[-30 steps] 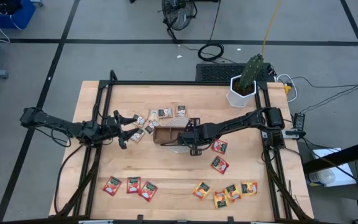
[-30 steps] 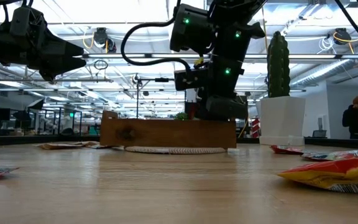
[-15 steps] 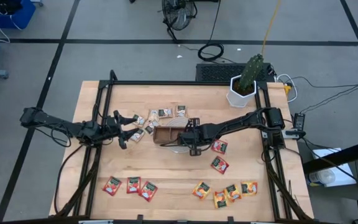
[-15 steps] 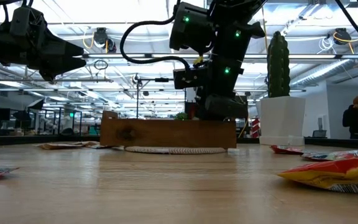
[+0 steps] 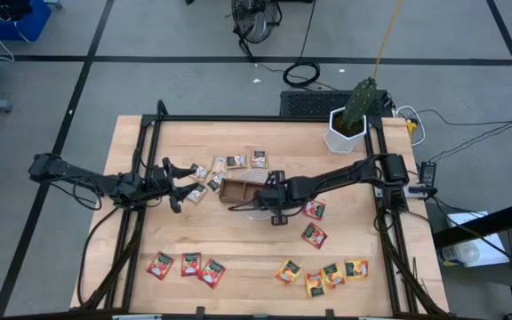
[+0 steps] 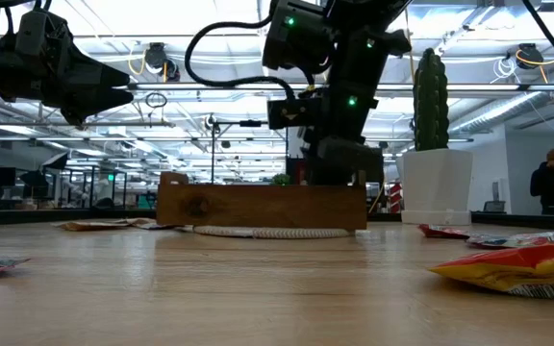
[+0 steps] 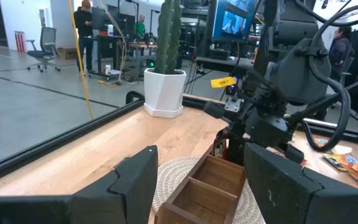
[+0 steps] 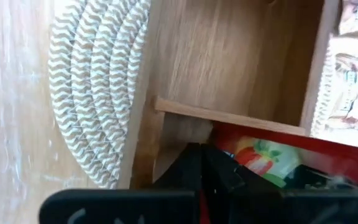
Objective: Pick & Place Tea
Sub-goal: Put the red tea bag into the right section of the wood organizer
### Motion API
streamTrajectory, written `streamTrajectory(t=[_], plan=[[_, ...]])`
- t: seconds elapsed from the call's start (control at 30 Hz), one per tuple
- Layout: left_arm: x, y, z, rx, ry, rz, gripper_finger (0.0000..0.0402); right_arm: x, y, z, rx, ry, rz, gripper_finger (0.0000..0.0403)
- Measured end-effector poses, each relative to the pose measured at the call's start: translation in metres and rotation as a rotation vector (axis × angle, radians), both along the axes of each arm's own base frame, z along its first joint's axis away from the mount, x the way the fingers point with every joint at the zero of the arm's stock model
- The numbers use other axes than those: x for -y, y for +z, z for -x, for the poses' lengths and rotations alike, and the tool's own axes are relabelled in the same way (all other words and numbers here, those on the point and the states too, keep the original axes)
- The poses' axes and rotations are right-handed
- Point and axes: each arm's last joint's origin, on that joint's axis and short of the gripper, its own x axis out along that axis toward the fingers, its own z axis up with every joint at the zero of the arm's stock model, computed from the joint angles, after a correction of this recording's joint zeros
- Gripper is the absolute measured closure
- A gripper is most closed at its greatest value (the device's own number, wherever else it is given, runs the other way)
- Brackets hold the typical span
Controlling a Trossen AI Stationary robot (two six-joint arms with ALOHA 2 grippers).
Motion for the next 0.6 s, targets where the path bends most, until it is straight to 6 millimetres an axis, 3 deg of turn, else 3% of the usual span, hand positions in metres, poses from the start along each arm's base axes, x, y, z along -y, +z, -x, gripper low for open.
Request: streamTrajectory(t=[0.37, 0.6], plan=[[0.000, 0.000, 0.000, 0.000, 0.000, 0.000, 0.0162, -0.005, 0.032, 0.011, 0.058, 0.000, -0.010, 0.0403], [0.000, 0.000, 0.000, 0.000, 0.000, 0.000, 0.0163, -0.026, 0.075, 0.055, -0.022, -0.085, -0.083, 0.0403]])
